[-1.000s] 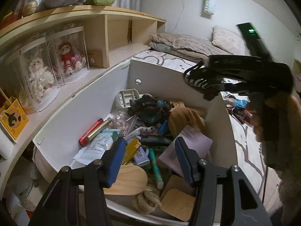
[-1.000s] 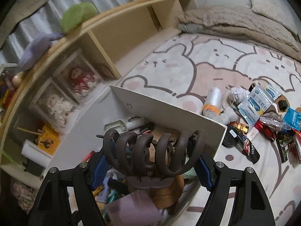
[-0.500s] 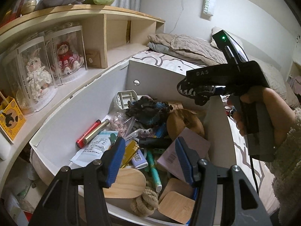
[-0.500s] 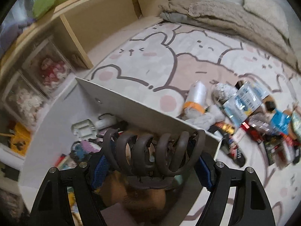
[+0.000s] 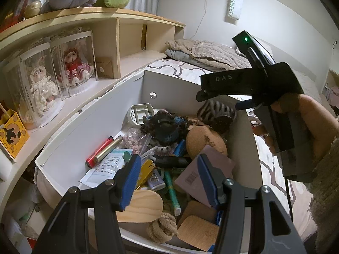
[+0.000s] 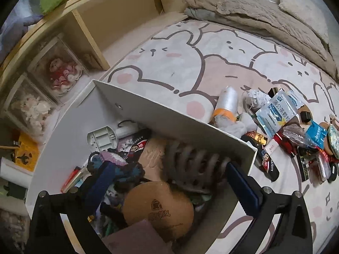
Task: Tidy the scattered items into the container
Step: 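Lower the claw clip into the box and open the right gripper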
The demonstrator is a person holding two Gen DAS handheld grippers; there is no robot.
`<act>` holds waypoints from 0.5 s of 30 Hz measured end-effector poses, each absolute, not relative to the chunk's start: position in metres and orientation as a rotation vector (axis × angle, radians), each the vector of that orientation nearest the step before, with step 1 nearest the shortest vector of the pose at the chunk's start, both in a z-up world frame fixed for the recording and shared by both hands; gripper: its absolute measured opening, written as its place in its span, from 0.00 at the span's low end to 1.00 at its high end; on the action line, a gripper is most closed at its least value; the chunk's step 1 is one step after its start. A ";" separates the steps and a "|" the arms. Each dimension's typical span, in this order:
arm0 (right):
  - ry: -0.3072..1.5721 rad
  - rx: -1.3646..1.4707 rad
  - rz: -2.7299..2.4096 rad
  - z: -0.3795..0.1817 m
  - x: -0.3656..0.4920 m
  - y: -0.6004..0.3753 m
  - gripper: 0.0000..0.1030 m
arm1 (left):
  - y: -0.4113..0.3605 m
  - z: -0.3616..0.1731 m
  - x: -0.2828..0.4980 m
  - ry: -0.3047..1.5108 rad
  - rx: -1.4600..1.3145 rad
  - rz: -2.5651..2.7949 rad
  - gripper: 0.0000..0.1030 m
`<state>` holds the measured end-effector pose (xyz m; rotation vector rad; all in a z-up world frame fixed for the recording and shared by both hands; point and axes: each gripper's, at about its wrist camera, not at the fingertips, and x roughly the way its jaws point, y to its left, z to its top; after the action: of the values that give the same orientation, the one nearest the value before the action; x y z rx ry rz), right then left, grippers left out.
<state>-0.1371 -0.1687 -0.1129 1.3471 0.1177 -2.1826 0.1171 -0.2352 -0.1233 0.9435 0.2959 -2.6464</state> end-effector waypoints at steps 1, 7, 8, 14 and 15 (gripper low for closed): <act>0.125 1.347 -2.184 -0.113 -0.136 -0.169 1.00 | -0.234 -0.123 0.117 0.294 0.943 -2.647 0.54; 0.139 1.356 -2.177 -0.113 -0.135 -0.167 1.00 | -0.229 -0.119 0.118 0.290 0.935 -2.654 0.54; 0.149 1.354 -2.177 -0.113 -0.133 -0.168 1.00 | -0.229 -0.119 0.119 0.289 0.934 -2.655 0.54; 0.220 1.313 -2.188 -0.110 -0.122 -0.171 1.00 | -0.228 -0.119 0.119 0.291 0.941 -2.658 0.54; 0.227 1.306 -2.188 -0.109 -0.120 -0.171 1.00 | -0.227 -0.119 0.119 0.290 0.940 -2.658 0.54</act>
<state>-0.1204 -0.1709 -0.1094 1.3061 0.2267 -2.1883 0.1190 -0.2274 -0.1191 0.9403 0.2897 -2.6580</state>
